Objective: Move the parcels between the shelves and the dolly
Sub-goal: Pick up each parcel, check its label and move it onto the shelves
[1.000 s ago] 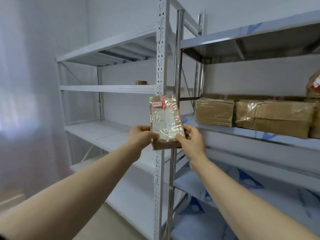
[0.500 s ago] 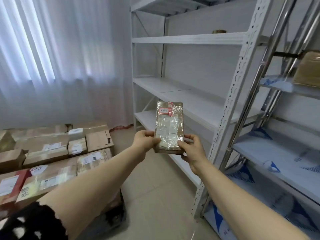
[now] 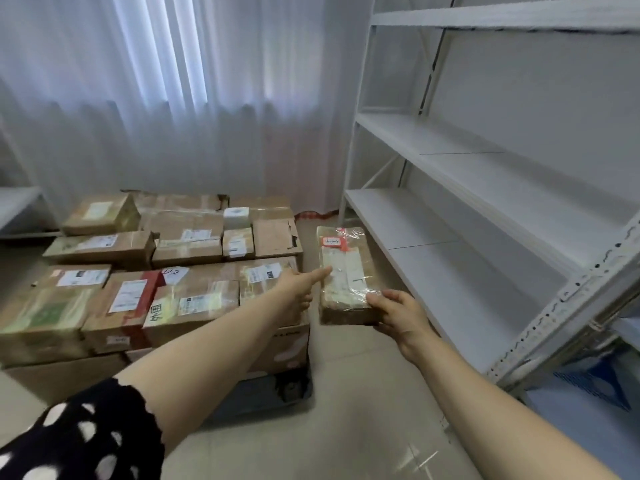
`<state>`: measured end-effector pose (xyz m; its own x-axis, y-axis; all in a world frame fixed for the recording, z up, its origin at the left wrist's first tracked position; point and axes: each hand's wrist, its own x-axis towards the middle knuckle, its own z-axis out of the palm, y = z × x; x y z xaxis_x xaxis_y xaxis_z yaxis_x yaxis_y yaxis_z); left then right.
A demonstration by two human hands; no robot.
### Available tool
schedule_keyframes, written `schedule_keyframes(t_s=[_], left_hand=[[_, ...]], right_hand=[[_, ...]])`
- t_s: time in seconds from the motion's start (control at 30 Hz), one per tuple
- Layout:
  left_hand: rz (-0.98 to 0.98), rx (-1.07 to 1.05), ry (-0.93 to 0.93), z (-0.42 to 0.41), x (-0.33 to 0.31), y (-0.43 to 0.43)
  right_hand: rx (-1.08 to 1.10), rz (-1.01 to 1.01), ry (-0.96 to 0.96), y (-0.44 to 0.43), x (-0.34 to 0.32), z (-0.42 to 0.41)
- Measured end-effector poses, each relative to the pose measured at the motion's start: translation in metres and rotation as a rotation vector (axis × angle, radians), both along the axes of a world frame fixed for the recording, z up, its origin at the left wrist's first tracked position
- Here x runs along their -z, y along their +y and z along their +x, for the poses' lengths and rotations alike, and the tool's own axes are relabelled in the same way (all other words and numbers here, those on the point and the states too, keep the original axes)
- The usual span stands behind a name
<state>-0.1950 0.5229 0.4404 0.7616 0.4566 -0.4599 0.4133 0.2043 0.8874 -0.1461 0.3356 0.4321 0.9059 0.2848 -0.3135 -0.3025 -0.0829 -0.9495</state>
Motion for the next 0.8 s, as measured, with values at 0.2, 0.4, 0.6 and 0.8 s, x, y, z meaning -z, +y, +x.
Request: schedule_keyframes(t_s=[0.2, 0.4, 0.6, 0.8], left_hand=[[-0.111, 0.001, 0.059, -0.006, 0.011, 0.065], [-0.149, 0.03, 0.093, -0.006, 0.026, 0.118], [-0.169, -0.002, 0.139, 0.004, 0.041, 0.149], [-0.167, -0.132, 0.109, 0.04, 0.045, 0.166]], right_hand=[[-0.118, 0.0, 0.068, 0.061, 0.01, 0.006], [-0.189, 0.07, 0.14, 0.109, 0.024, 0.017], [-0.229, 0.09, 0.215, 0.144, 0.047, 0.038], [-0.284, 0.167, 0.338, 0.18, 0.061, 0.09]])
